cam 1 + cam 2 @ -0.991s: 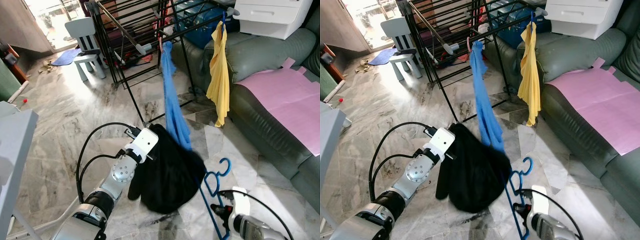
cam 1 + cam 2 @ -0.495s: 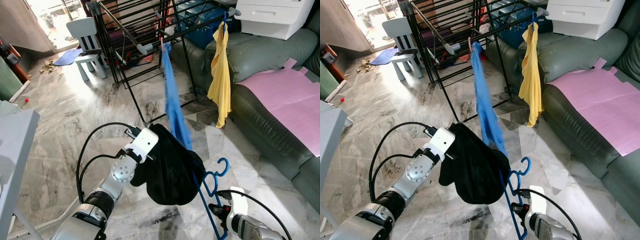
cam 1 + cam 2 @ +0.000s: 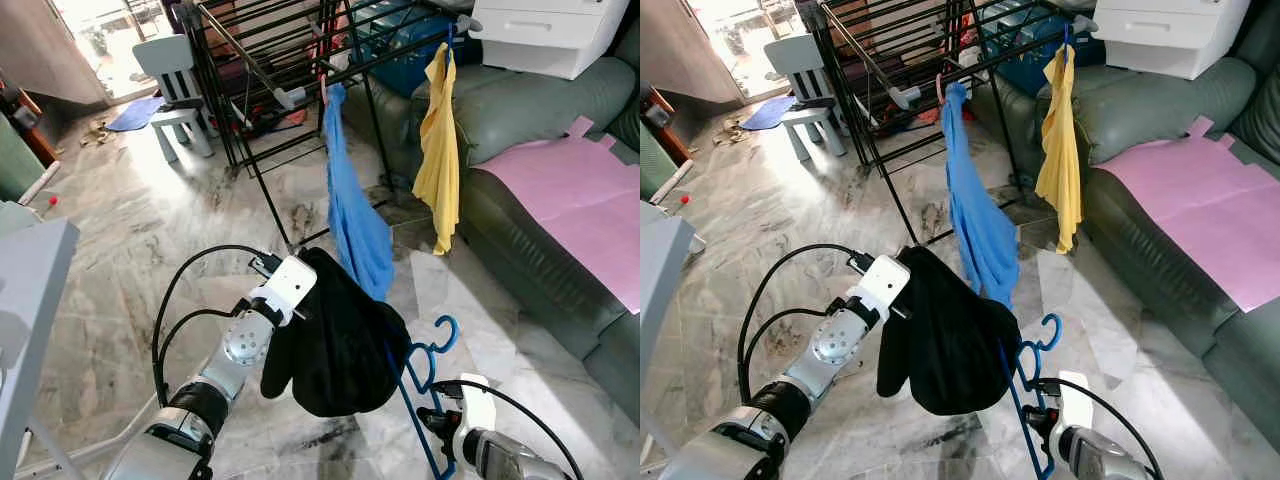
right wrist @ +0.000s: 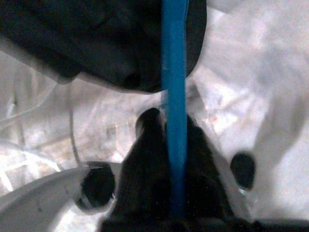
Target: Hang hanger
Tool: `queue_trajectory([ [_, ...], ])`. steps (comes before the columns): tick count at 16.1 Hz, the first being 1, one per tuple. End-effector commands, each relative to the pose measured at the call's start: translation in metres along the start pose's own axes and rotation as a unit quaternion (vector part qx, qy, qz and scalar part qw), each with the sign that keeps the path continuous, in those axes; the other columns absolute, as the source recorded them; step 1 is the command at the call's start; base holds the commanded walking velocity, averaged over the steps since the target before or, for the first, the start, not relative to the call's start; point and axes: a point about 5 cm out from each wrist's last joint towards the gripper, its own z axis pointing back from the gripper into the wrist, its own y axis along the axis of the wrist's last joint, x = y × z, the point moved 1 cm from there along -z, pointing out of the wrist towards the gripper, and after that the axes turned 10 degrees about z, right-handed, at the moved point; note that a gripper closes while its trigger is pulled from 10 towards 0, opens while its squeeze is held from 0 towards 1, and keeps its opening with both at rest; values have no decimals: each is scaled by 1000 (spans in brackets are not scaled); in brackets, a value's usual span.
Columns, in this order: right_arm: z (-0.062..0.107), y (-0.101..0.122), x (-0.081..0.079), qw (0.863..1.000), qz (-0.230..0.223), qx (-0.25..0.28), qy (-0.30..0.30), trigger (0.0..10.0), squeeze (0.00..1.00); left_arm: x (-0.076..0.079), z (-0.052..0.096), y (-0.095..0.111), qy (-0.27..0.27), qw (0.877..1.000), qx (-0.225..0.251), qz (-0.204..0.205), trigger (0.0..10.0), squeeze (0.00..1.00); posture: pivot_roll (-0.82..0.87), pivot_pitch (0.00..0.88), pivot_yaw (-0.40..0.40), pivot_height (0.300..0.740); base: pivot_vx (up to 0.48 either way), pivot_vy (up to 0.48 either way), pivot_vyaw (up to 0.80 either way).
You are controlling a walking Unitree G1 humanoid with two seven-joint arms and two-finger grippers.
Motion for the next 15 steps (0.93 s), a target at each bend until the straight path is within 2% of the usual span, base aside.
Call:
queue_trajectory([
  [1,-2,-23,-28,989,97,-34,102,10000,0,-10,4,-12,24,999,-35,-13,10000,0,-200,27,179,740,0,0,0],
  [2,-3,-19,-34,984,126,-28,124,10000,0,-11,5,-15,27,999,-43,-13,10000,0,-199,28,177,740,0,0,0],
  [3,-5,-4,-40,979,142,-9,145,10000,0,-11,6,-16,29,998,-47,-13,10000,0,-198,27,172,740,0,0,0],
  [5,-5,7,-45,970,175,-2,168,10000,0,-9,5,-18,28,998,-56,-12,10000,0,-199,27,169,740,0,0,0],
  [8,-1,3,-48,956,207,-10,207,10000,0,-7,1,-12,32,998,-46,-7,10000,0,-209,28,166,740,0,0,0],
  [10,1,-12,-45,958,196,-39,204,10000,0,-11,-5,-1,39,999,-18,-1,10000,0,-209,29,165,740,0,0,0],
  [12,4,-29,-43,965,160,-64,197,10000,0,-24,-10,13,69,997,16,2,10000,0,-207,30,164,740,0,0,0],
  [13,6,-39,-38,972,126,-76,184,10000,0,-32,-12,20,81,996,31,13,10000,0,-202,32,163,740,0,0,0],
  [15,8,-53,-31,978,98,-102,156,10000,0,-40,-15,29,93,994,48,28,10000,0,-202,32,163,740,0,0,0],
])
